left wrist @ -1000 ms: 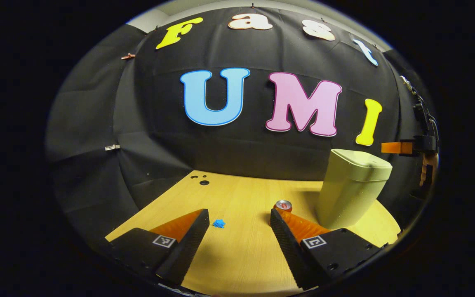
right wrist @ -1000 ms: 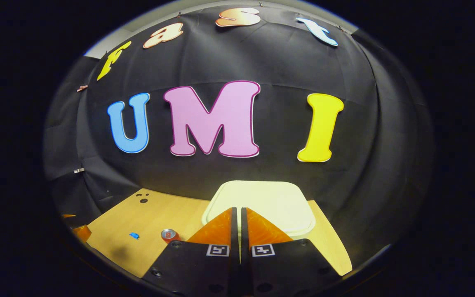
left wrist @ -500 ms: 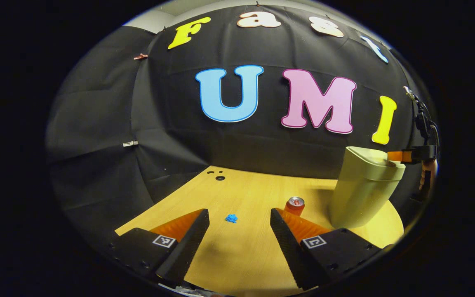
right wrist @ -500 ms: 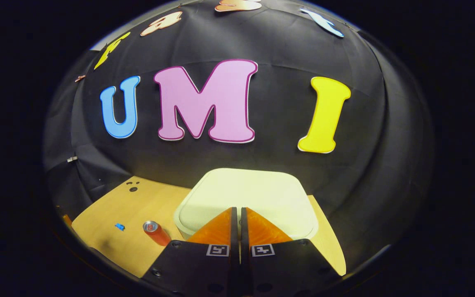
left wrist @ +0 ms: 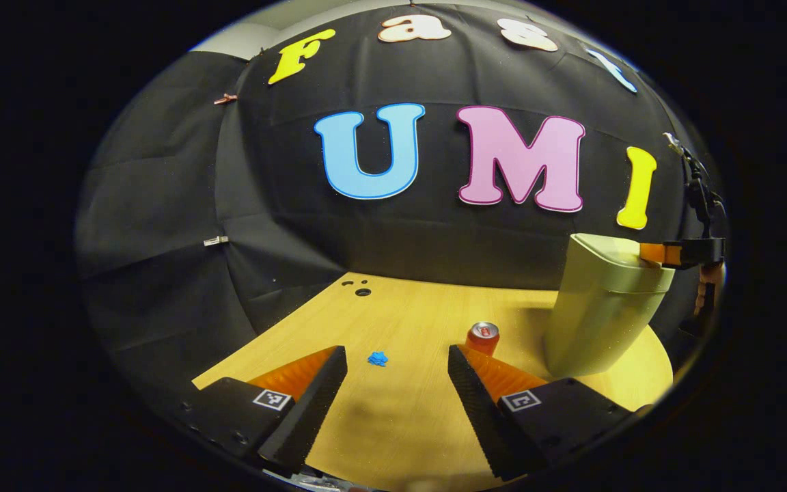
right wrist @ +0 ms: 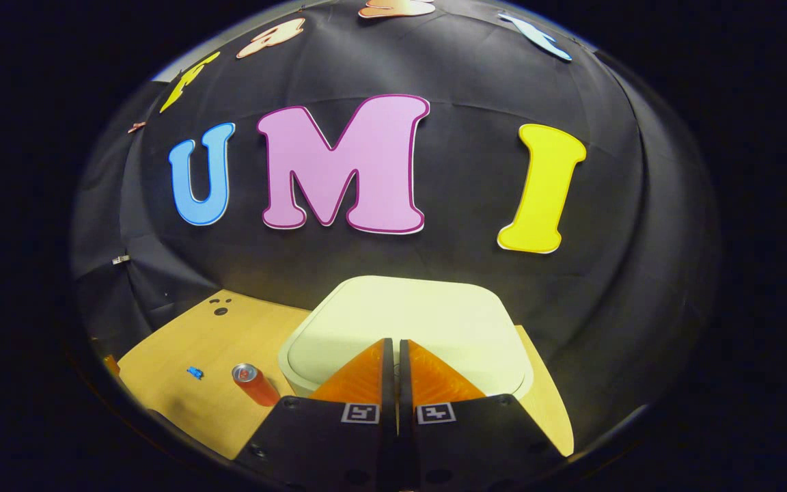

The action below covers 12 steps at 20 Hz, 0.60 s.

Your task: Press the lid of the desktop garbage bin to open it, pick up the crumpled paper on the desktop and throw it into the bin, then pick up the pop can on the desktop and drop it into the bin, and finally close the garbage bin lid.

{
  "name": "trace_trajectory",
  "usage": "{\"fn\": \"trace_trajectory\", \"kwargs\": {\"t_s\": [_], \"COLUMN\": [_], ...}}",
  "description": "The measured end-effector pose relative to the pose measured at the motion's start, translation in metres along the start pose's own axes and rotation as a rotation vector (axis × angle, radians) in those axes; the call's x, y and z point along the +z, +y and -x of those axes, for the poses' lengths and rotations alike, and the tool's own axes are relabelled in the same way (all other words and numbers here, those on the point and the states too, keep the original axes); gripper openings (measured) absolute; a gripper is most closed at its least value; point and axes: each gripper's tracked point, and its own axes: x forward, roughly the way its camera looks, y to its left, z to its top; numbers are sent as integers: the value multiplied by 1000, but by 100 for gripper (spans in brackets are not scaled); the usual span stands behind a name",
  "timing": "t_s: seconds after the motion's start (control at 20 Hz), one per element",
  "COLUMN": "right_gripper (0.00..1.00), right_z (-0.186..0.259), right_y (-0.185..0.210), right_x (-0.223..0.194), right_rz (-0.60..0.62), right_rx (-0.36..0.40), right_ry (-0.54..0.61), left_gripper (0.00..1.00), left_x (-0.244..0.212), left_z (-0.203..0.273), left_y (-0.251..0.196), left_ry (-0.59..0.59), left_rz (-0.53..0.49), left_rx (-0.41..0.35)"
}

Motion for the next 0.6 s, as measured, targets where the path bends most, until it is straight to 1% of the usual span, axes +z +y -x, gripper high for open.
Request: {"fn": "trace_trajectory", "kwargs": {"t_s": [0.15,0.4,0.6], "right_gripper": [5,5,5], "right_z": [0,-1,2], "right_y": [0,0,1], "right_x": [-1,0,9], "right_rz": [-44,-1,15], "right_rx": [6,-21,-40], "right_ry": [-4,-21,-33], "left_gripper": [96,95,95], "left_x": [3,6,14], "left_z": [2,0,-9], "left_y": [-11,-15,-5], "left_ry": [-6,-19,-32], "left_rz": [-18,-25,-16], "left_rx": [-27,-67,-101]}}
